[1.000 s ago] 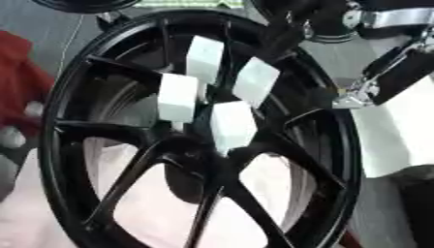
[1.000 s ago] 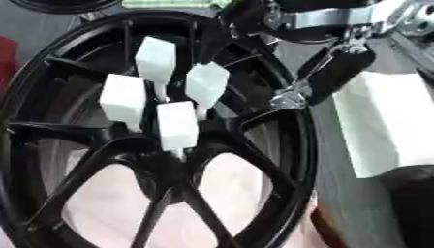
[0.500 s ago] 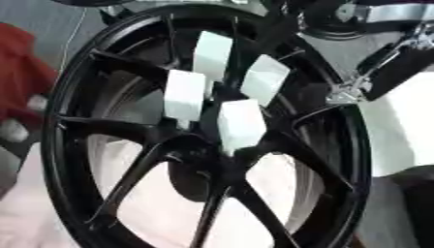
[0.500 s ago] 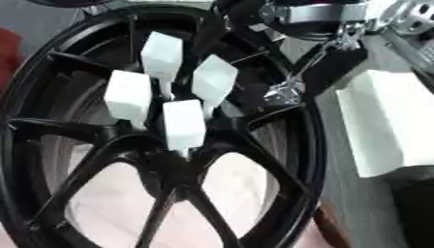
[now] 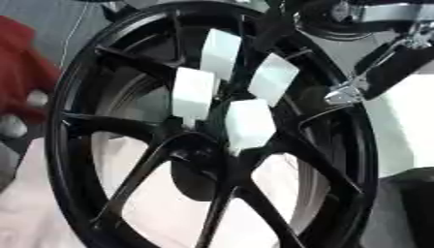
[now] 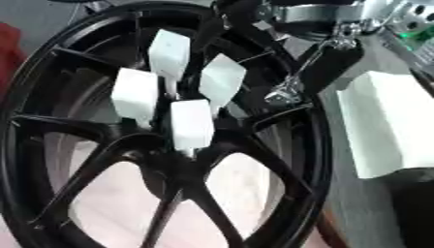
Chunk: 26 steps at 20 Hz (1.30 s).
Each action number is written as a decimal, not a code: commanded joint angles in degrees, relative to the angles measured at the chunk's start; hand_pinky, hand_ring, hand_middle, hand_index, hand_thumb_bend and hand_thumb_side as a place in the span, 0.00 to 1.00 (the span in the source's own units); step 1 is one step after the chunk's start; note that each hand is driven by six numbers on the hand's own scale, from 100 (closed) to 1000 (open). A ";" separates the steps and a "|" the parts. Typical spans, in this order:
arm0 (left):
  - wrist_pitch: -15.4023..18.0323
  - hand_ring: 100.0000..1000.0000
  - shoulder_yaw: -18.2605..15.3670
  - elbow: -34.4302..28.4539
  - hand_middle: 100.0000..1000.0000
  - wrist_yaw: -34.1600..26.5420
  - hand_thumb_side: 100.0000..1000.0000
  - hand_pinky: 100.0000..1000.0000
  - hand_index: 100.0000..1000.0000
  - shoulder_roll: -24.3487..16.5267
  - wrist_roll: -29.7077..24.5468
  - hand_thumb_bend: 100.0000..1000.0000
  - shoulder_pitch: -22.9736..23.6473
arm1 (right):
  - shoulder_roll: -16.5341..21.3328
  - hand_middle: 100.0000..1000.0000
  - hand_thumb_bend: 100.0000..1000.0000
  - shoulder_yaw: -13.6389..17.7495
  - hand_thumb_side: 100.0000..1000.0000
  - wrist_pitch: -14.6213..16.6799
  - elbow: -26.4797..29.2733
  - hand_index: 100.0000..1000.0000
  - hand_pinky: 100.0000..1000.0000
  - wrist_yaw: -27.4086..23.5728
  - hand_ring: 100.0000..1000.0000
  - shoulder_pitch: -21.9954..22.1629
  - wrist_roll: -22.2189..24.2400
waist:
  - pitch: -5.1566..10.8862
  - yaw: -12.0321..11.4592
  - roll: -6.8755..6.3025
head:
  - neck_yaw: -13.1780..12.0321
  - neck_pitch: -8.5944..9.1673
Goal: Pull the pin out of the wheel hub.
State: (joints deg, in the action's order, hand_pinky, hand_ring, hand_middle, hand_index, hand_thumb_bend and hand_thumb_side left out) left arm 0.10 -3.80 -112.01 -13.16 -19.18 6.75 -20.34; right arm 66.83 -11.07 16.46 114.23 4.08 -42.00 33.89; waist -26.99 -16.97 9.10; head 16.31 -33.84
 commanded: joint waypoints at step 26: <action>-0.12 0.75 -0.24 -1.06 0.62 -0.10 0.87 0.78 0.86 -1.21 0.12 0.05 -0.23 | 0.57 0.72 0.22 0.66 0.00 -3.61 0.36 0.83 0.86 4.51 0.87 2.45 0.50 | -0.59 -1.00 0.92 | 0.42 0.93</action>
State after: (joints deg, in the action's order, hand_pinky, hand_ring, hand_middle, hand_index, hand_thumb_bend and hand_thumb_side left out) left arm 0.01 -3.78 -112.01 -13.17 -19.19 6.84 -20.32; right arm 66.26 -11.43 13.22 114.23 8.17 -39.24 34.62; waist -28.65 -17.98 10.42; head 16.57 -33.58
